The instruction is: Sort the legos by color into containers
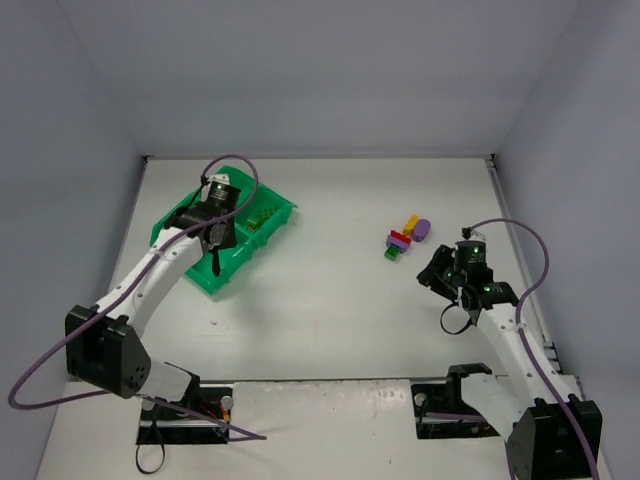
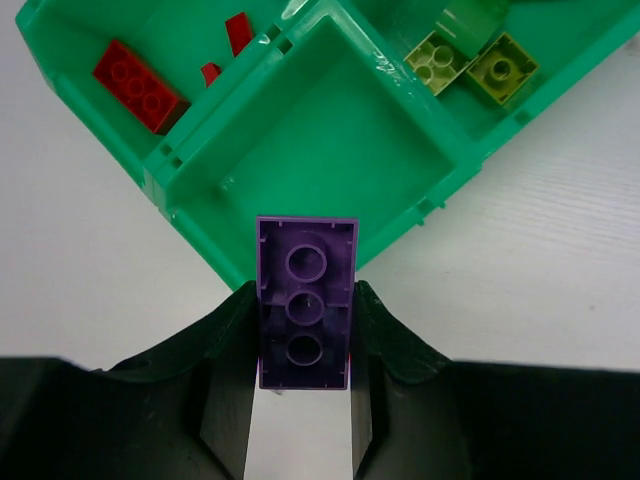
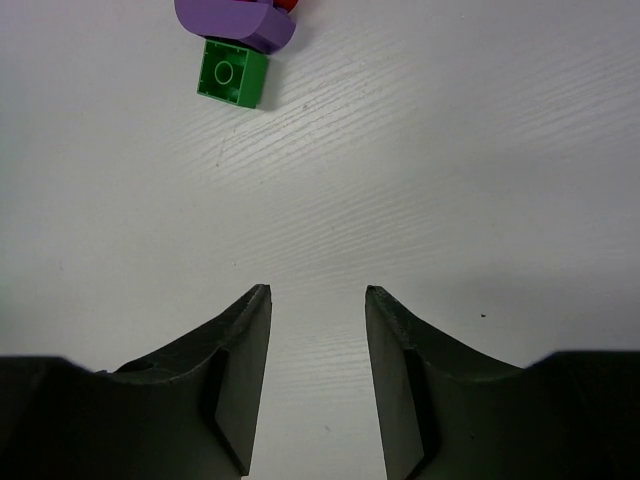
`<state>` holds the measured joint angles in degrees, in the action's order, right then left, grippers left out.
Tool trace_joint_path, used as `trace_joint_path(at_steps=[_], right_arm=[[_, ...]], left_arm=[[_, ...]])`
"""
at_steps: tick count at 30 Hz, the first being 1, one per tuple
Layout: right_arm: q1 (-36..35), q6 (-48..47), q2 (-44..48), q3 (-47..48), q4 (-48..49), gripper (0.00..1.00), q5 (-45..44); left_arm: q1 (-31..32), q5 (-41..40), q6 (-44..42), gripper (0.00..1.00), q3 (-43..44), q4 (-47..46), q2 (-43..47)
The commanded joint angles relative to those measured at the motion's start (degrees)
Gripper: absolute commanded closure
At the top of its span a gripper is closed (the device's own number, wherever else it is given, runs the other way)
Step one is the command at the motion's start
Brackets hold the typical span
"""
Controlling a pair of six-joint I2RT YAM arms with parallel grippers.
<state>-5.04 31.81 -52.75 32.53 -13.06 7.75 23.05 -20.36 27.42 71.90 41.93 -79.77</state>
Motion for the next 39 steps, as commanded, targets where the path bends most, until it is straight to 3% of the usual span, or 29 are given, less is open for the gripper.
trace_joint_path(at_steps=[1,6,8,9,12,13,16,20,27,34,39], right_arm=[[-0.4,-0.6,0.8,0.3,2.8,0.61,0.2],[-0.4,-0.6,0.7,0.3,2.7,0.61,0.2],[-0.3,-0.6,0.8,0.3,2.7,0.61,0.2],[-0.4,-0.5,0.8,0.4,2.7,0.61,0.2],[-0.4,-0.4,0.6,0.4,2.7,0.61,0.1],[-0.3,-0.4,0.7,0.4,2.6,0.61,0.0],[-0.3,-0.3,0.8,0.6,2.4,0.61,-0.4],[0.2,-0.1,1.1,1.0,2.1,0.62,-0.4],[0.7,1.1,2.3,4.5,-1.4,0.62,-4.5],[1.2,2.3,2.8,7.0,-3.6,0.63,-5.5],[1.5,2.1,3.2,8.2,-5.1,0.62,-6.2]], left_arm=[[-4.0,5.6,-9.0,0.97,0.3,-5.5,-0.7],[-9.4,9.6,-12.0,0.90,1.3,-7.9,-5.8],[-9.8,9.6,-13.2,0.79,2.3,-8.3,-7.6],[-9.8,9.6,-13.8,0.65,2.7,-8.4,-8.1],[-9.8,9.9,-14.2,0.50,4.0,-8.2,-9.7],[-9.8,9.9,-14.2,0.40,4.3,-8.3,-9.9],[-9.8,10.8,-13.9,0.32,4.7,-8.5,-10.1],[-9.1,14.3,-13.4,0.31,6.1,-9.1,-8.8],[4.5,18.7,-13.7,0.31,13.2,-14.9,-11.9],[19.0,20.4,-13.1,0.31,26.8,-19.9,-29.8],[25.0,21.8,-13.3,0.31,37.7,-19.8,-41.7]])
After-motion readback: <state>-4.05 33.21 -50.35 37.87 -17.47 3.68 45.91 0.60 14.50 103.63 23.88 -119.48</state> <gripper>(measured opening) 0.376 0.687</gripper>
